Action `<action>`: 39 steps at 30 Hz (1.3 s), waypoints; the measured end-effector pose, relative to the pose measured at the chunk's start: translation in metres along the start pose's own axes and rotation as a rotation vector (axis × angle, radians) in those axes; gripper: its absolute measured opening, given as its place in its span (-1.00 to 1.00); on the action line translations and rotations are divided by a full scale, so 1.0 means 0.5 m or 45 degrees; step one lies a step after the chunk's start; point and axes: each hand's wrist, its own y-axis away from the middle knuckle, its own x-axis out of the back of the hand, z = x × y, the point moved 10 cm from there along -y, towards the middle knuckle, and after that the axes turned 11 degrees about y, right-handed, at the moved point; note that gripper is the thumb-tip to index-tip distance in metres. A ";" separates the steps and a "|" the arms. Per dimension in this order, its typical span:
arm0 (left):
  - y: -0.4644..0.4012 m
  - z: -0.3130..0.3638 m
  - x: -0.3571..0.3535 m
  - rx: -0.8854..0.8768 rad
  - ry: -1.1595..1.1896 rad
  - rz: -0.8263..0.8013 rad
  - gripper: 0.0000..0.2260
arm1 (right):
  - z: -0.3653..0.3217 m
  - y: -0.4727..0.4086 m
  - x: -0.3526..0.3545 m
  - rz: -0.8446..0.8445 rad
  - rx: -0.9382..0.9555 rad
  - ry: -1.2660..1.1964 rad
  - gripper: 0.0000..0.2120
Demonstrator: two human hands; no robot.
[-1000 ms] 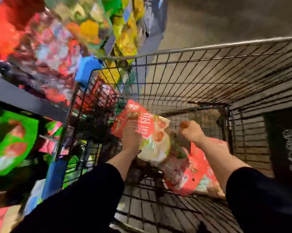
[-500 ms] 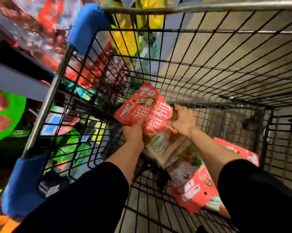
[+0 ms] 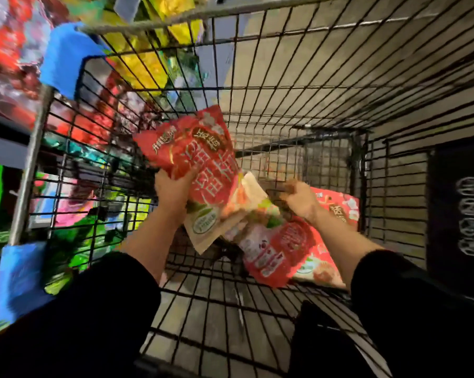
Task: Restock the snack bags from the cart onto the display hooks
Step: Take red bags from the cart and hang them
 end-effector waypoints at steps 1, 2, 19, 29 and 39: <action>0.011 0.025 0.000 -0.077 -0.046 -0.010 -0.34 | 0.032 0.008 -0.016 -0.097 -0.024 0.089 -0.81; 0.009 0.041 0.008 -0.155 -0.092 0.005 -0.36 | 0.052 0.021 -0.032 -0.178 -0.022 0.205 -0.80; 0.112 0.072 -0.034 -0.306 -0.249 -0.068 -0.56 | 0.170 0.091 -0.092 -0.274 -0.131 0.492 -0.51; 0.138 0.112 -0.037 -0.306 -0.138 -0.137 -0.66 | 0.016 0.139 0.062 -0.244 -0.131 -0.785 -0.61; 0.162 0.079 -0.126 -0.099 -0.180 -0.634 -0.93 | -0.104 0.164 0.149 -0.347 -0.433 -1.421 -0.73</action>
